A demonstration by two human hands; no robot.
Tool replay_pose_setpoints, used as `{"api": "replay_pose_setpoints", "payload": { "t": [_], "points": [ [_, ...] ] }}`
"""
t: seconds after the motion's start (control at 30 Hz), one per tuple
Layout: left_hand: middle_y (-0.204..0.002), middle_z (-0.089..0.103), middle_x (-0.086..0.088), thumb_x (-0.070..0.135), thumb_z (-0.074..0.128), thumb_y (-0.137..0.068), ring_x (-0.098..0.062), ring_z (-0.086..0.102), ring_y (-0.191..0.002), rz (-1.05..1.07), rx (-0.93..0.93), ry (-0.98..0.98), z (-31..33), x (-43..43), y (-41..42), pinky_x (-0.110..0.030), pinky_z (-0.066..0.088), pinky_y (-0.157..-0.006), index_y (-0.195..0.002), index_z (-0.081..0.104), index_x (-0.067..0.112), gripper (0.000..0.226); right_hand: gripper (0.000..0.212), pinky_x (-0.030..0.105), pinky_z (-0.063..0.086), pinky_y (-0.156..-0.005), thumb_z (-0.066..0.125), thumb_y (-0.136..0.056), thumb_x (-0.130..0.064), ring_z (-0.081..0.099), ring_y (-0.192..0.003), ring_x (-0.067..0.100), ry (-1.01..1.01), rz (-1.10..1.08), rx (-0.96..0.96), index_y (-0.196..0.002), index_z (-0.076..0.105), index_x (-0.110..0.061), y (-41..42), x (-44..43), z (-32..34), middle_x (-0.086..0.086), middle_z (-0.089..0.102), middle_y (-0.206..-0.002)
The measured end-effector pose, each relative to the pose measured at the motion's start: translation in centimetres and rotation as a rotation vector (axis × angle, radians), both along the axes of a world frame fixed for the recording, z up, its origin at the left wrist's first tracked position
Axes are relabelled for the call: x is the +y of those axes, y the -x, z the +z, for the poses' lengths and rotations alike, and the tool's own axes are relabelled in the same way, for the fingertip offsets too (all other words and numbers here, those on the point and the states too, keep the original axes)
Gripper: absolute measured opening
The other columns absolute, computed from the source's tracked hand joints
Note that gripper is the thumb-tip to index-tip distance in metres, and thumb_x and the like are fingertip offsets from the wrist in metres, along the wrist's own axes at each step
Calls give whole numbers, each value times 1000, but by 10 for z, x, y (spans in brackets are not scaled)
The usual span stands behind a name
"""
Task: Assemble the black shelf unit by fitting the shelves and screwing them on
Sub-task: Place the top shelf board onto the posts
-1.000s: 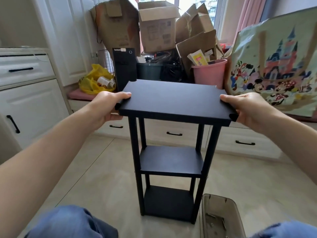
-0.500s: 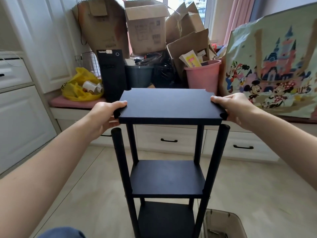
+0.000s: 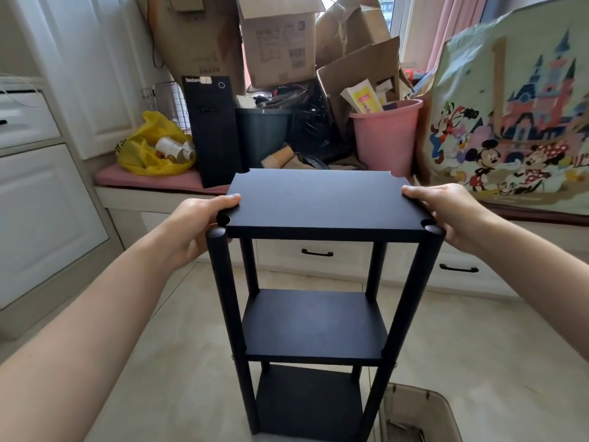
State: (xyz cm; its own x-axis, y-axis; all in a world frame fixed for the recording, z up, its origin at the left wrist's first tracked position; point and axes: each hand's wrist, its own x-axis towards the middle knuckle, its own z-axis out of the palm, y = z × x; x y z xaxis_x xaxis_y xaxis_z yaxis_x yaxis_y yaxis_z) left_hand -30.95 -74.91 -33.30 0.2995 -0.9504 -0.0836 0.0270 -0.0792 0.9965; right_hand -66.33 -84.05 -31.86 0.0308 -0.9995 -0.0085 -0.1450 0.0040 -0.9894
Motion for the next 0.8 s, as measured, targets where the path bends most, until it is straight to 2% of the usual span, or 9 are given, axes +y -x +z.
{"api": "replay_pose_setpoints", "payload": {
  "t": [0.1, 0.2, 0.27, 0.33, 0.47, 0.57, 0.7, 0.8],
  "points": [
    [-90, 76, -5, 36, 75, -87, -15, 74, -75, 19, 40, 5, -2, 1, 1, -33, 63, -77, -115, 66, 7, 42, 18, 22, 48, -53, 70, -90, -28, 67, -68, 10, -22, -12, -44, -100, 69, -13, 0, 0, 3, -4, 72, -85],
    [-81, 74, -1, 36, 75, -86, -12, 72, -68, 16, 91, 25, 0, 3, 3, -27, 61, -61, -116, 66, 8, 42, 20, 18, 52, -49, 72, -89, -25, 70, -61, 5, -33, -23, -111, -103, 67, -12, -1, 1, 7, -2, 72, -90],
    [-83, 74, -2, 36, 75, -87, -13, 72, -70, 21, 128, 28, -1, 4, 5, -27, 60, -60, -117, 65, 8, 42, 22, 17, 51, -48, 72, -89, -25, 69, -58, 5, -39, -26, -114, -105, 67, -11, -3, 2, 7, -2, 71, -89],
    [-88, 75, -4, 35, 74, -87, -15, 73, -76, 25, 158, 7, -3, 6, 7, -28, 61, -64, -116, 63, 9, 41, 28, 22, 49, -54, 72, -89, -30, 66, -66, 10, -47, -31, -69, -108, 67, -11, -4, 4, 5, -2, 69, -90],
    [-71, 75, -1, 33, 72, -89, -12, 73, -65, -20, 199, -8, -4, 10, 10, -25, 60, -58, -112, 62, 8, 36, 38, 27, 41, -64, 71, -88, -34, 59, -83, 18, -55, -47, -52, -116, 66, -9, -4, 5, 2, 3, 66, -97],
    [-72, 74, -1, 34, 72, -89, -12, 72, -63, -9, 188, -18, -3, 10, 13, -25, 58, -55, -113, 62, 9, 37, 39, 24, 44, -57, 72, -88, -34, 59, -75, 15, -54, -68, -38, -117, 66, -9, -6, 7, 4, 1, 66, -93],
    [-97, 71, -7, 36, 74, -87, -17, 70, -82, 9, 228, -23, 0, 9, 15, -25, 58, -57, -118, 61, 10, 42, 36, 16, 48, -42, 73, -87, -31, 66, -58, 8, -62, -71, -82, -115, 65, -9, -6, 7, 9, -1, 68, -85],
    [-98, 69, -7, 35, 74, -86, -17, 69, -82, 4, 236, -36, -3, 9, 13, -25, 57, -55, -119, 61, 11, 43, 40, 16, 48, -42, 75, -86, -32, 65, -63, 9, -68, -81, -65, -117, 65, -10, -7, 6, 9, -1, 68, -87]
  ]
}}
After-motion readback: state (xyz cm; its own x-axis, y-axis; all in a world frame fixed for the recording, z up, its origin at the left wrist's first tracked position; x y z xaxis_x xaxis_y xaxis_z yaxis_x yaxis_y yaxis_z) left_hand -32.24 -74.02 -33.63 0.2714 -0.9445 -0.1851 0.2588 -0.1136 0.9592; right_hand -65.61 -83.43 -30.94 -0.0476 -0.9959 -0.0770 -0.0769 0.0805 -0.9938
